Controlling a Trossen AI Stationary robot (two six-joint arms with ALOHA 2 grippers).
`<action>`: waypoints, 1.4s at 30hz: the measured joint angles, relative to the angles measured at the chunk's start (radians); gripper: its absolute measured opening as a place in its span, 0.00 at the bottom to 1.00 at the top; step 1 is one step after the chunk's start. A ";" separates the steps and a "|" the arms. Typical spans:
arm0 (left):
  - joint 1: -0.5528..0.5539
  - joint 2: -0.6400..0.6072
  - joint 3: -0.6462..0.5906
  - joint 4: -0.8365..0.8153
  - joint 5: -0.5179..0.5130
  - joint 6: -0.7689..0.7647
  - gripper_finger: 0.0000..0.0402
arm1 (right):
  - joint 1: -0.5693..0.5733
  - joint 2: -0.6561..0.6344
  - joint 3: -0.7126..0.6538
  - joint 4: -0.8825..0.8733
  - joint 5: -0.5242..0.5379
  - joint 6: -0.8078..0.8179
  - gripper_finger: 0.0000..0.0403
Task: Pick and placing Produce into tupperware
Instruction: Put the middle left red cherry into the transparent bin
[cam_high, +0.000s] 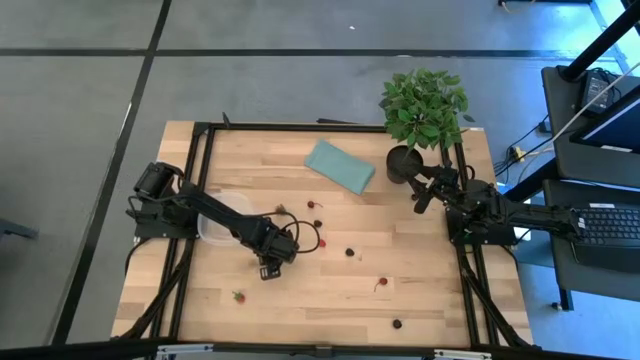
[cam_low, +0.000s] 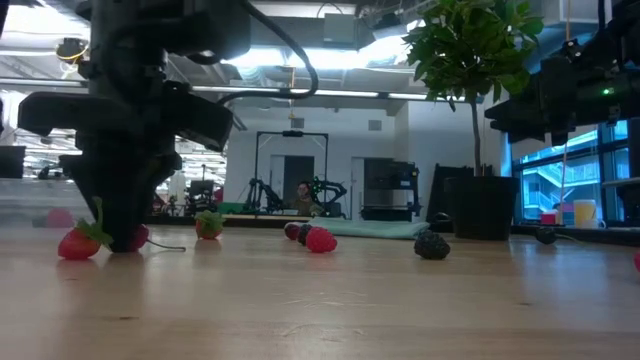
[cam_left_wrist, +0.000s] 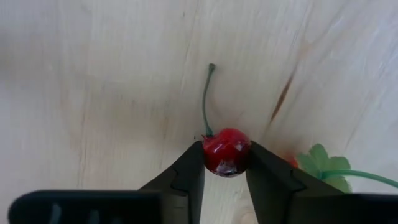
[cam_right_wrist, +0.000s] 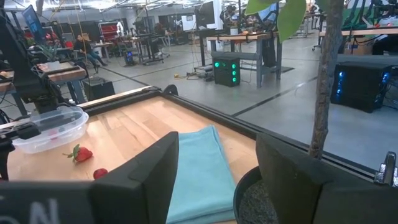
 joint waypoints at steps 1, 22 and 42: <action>0.001 0.000 0.000 0.000 0.001 0.000 0.22 | 0.000 0.000 0.000 0.000 0.000 0.000 0.54; 0.059 -0.134 0.085 -0.308 -0.005 0.054 0.20 | 0.000 0.000 0.000 0.000 0.000 0.029 0.54; 0.137 -0.682 -0.259 -0.502 -0.095 -0.355 0.20 | 0.000 0.000 0.000 0.000 0.000 0.023 0.54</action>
